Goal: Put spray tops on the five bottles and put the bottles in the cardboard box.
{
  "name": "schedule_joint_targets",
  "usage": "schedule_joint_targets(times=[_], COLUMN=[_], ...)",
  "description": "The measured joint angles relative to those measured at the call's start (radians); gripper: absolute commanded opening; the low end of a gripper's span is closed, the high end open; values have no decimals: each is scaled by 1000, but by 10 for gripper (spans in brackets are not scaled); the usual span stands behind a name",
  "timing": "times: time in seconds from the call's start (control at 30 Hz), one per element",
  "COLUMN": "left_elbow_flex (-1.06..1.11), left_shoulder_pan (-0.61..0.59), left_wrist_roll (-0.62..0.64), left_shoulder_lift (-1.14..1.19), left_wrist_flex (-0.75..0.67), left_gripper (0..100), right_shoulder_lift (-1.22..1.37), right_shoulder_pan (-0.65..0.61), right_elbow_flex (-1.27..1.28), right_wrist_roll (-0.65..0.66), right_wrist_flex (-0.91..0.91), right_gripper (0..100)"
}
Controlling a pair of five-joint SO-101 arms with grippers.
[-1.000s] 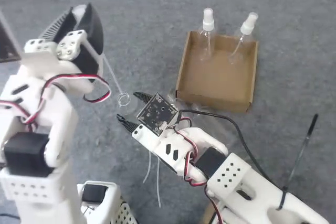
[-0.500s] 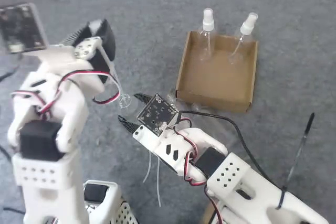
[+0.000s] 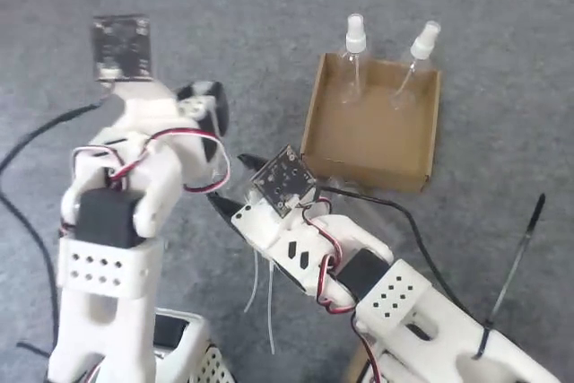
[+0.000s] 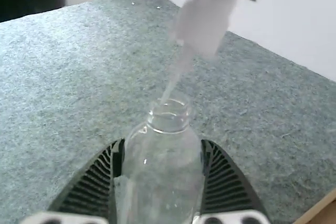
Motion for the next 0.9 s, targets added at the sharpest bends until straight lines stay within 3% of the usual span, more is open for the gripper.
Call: schedule_joint_targets(times=[0.3,0.67,0.9], left_elbow_flex=[37,288,293], left_shoulder_pan=[51,51,46], left_wrist_roll=[-31,-68,-77], left_shoulder_lift=[-6,-282,-298], left_wrist_flex=[49,-17,-17], left_gripper=[90,96,177], right_shoulder_lift=[0,0,0], right_shoulder_pan=[2,2,2], right_elbow_flex=[28,29,28], right_wrist_roll=[-6,-71,-74], right_wrist_flex=[-6,-6,-6], right_gripper=[6,6,6])
